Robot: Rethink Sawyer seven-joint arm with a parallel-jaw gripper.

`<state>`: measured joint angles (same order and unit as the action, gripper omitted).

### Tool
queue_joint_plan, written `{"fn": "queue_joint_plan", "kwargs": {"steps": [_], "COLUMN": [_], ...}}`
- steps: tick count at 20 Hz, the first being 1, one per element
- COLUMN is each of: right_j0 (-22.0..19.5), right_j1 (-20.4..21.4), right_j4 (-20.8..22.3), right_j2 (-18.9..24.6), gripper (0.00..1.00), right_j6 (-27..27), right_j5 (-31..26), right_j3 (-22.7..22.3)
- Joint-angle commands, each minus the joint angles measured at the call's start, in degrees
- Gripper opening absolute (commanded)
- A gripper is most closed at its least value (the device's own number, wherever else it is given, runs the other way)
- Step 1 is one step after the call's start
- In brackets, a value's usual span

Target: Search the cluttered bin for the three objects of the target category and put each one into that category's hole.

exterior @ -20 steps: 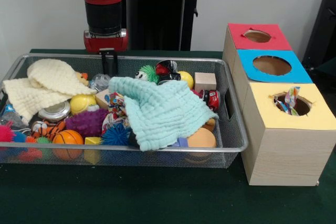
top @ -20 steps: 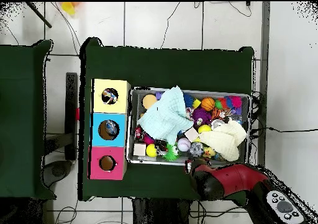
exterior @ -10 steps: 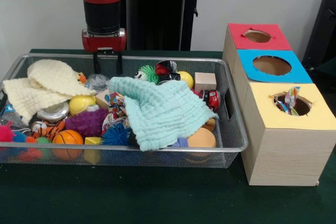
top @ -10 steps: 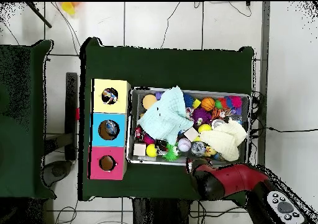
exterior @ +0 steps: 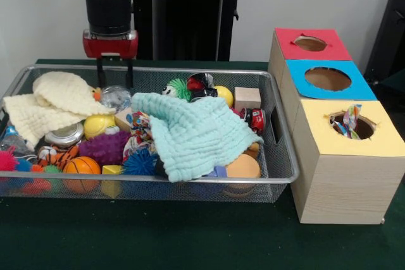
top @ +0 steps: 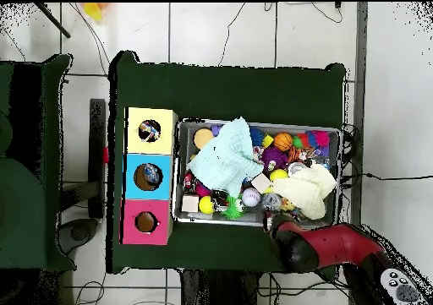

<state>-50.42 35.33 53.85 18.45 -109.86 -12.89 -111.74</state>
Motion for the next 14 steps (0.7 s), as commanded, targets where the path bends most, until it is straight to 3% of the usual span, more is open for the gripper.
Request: {"fn": "queue_joint_plan", "kwargs": {"steps": [1, 14], "right_j0": [-3.29, -1.26], "right_j1": [4.03, -2.75], "right_j4": [-3.77, -0.69], "right_j2": [8.07, 8.25], "gripper": [1.00, 1.00], "right_j6": [9.39, 5.37], "right_j5": [-8.53, -5.49], "right_j3": [1.79, 7.05]}}
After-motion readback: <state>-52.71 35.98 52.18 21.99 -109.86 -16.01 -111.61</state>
